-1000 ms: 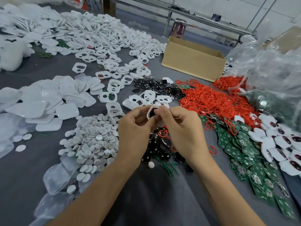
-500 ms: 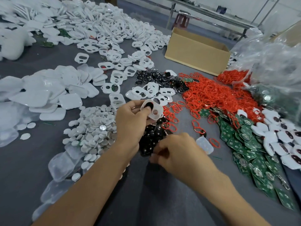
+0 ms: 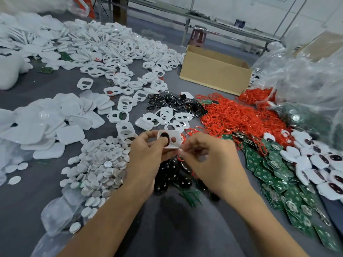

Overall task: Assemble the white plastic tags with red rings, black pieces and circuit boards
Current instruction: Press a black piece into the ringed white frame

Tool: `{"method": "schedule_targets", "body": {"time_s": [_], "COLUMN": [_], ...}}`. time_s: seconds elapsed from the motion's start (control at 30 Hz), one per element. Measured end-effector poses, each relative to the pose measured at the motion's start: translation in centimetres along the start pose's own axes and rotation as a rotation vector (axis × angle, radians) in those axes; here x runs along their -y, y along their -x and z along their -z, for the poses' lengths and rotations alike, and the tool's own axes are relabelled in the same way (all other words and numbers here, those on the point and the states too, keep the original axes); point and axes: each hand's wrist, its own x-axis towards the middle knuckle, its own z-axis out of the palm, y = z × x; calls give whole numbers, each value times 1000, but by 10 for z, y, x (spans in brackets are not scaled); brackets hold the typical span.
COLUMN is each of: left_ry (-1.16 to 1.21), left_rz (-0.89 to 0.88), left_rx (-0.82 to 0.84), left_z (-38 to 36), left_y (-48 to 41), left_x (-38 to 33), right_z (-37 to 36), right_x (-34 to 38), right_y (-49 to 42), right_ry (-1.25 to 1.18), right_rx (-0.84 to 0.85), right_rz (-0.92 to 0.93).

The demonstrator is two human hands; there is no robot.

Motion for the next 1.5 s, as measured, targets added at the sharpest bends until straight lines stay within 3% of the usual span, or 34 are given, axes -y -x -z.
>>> {"method": "schedule_targets", "body": {"time_s": [0.07, 0.13, 0.43, 0.73, 0.93, 1.07, 1.3, 1.5], "left_ry": [3, -22, -140, -221, -167, -153, -139, -176], "left_rz": [10, 6, -23, 17, 54, 57, 31, -34], "left_rx": [39, 77, 144, 166, 175, 176, 138, 142], "left_z": [-1, -1, -4, -1, 1, 1, -1, -1], "left_y": [2, 5, 11, 11, 9, 9, 9, 10], "left_x": [0, 1, 5, 7, 6, 6, 4, 4], "right_z": [-1, -6, -14, -7, -2, -3, -5, -3], "right_x": [-1, -3, -15, -18, -16, -16, -18, -21], "right_y": [-7, -8, -8, -14, -14, -12, -14, -16], "right_ry": [-11, 22, 142, -14, 45, 62, -76, -383], "right_rx": [-157, -203, -160, 37, 132, 96, -56, 132], "right_rz": [45, 78, 83, -133, -102, -63, -112, -321]}}
